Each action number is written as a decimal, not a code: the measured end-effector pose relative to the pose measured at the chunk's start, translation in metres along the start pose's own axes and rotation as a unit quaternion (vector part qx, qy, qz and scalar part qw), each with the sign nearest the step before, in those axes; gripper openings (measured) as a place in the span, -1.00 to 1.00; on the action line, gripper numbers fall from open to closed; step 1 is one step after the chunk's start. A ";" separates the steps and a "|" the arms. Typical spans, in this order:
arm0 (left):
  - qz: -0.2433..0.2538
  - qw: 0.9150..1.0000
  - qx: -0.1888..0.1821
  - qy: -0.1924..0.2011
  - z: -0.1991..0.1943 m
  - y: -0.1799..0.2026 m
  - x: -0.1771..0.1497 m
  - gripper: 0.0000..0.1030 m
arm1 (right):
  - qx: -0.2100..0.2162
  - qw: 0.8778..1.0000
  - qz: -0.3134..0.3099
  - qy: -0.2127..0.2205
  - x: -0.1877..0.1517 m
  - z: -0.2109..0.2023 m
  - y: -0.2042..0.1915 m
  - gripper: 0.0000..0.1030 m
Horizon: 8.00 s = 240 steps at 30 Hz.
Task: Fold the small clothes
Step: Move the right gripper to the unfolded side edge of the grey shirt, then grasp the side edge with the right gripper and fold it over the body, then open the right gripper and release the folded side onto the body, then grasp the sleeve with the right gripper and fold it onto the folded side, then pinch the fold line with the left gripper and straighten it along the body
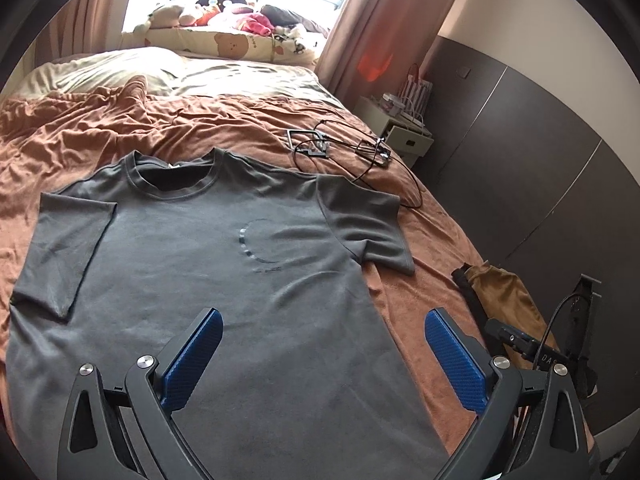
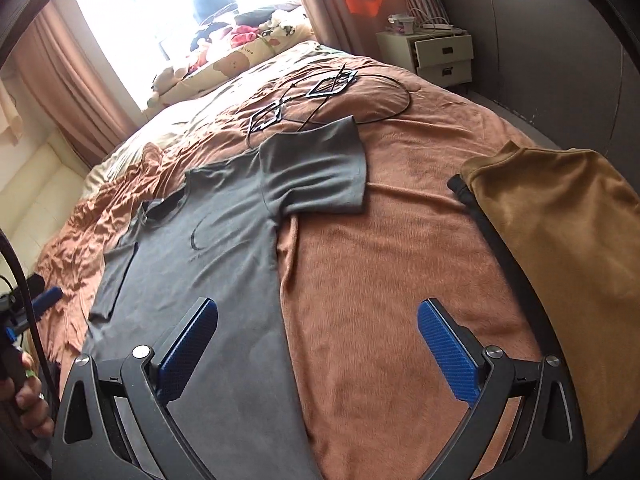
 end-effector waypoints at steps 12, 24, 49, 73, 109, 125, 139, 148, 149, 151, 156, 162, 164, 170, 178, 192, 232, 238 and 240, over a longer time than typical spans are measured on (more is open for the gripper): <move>-0.028 0.999 -0.019 -0.037 0.084 -0.017 0.027 0.39 | 0.044 0.997 0.061 -0.011 0.038 0.081 0.017 0.73; -0.011 0.997 -0.045 -0.068 0.159 -0.007 0.036 -0.10 | 0.080 0.981 0.162 -0.073 0.055 0.170 0.048 -0.09; 0.008 0.994 -0.057 -0.093 0.224 0.014 0.038 -0.69 | 0.030 0.978 0.205 -0.030 0.069 0.193 0.058 -0.91; -0.088 0.982 -0.112 -0.125 0.283 0.012 0.017 -0.80 | 0.117 0.989 0.089 0.020 0.094 0.154 0.001 -0.95; -0.136 0.986 -0.035 -0.088 0.171 -0.076 0.040 -0.05 | 0.092 0.988 0.060 -0.105 0.055 0.206 -0.046 0.23; -0.096 0.992 -0.034 -0.073 0.153 -0.063 0.043 0.53 | 0.104 0.975 0.193 -0.043 0.069 0.185 0.038 0.54; -0.090 0.992 -0.033 -0.080 0.166 -0.084 0.036 0.52 | 0.091 0.968 0.229 -0.046 0.089 0.242 0.066 -0.17; -0.100 0.991 -0.016 -0.084 0.162 -0.114 0.031 0.52 | 0.093 0.979 0.180 -0.027 0.120 0.244 0.042 -0.94; -0.102 0.991 -0.015 -0.083 0.161 -0.118 0.031 0.52 | 0.100 0.980 0.168 -0.021 0.123 0.238 0.036 -0.94; -0.104 0.991 -0.009 -0.082 0.160 -0.125 0.031 0.52 | 0.108 0.985 0.137 -0.013 0.127 0.229 0.021 -0.95; -0.109 0.991 -0.007 -0.083 0.155 -0.134 0.032 0.52 | 0.141 0.987 0.082 0.003 0.133 0.205 -0.019 -0.96; -0.107 0.991 -0.006 -0.076 0.147 -0.141 0.034 0.52 | 0.170 0.984 0.055 0.007 0.140 0.198 -0.058 -0.96; -0.110 0.991 -0.005 -0.073 0.145 -0.145 0.036 0.52 | 0.177 0.983 0.047 0.006 0.141 0.196 -0.065 -0.96; -0.106 0.992 0.001 -0.074 0.140 -0.157 0.038 0.52 | 0.192 0.981 0.024 -0.006 0.146 0.201 -0.107 -0.96; -0.101 0.992 0.014 -0.072 0.143 -0.175 0.046 0.52 | 0.215 0.976 -0.009 -0.026 0.147 0.245 -0.157 -0.96; -0.076 0.994 0.038 -0.065 0.176 -0.173 0.075 0.52 | 0.168 0.986 -0.006 -0.002 0.162 0.261 -0.119 0.34; 0.028 0.995 0.050 -0.079 0.249 -0.173 0.111 -0.94 | 0.005 0.995 -0.069 -0.064 0.191 0.384 -0.119 -0.46; 0.032 0.993 0.060 -0.094 0.257 -0.176 0.105 -0.94 | 0.003 0.996 -0.057 -0.069 0.193 0.383 -0.121 -0.46; 0.026 0.994 0.054 -0.094 0.258 -0.178 0.104 -0.94 | 0.021 0.996 -0.043 -0.074 0.195 0.377 -0.118 -0.46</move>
Point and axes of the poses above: each gripper's, at about its wrist camera, not at the fingertips, and z roughly the way its jaws point, y to its right, x to its top, the point moved 2 cm from there along z, roughly the way its jaws point, and after that the axes turned 1 degree about -x, right-handed, at the moved point
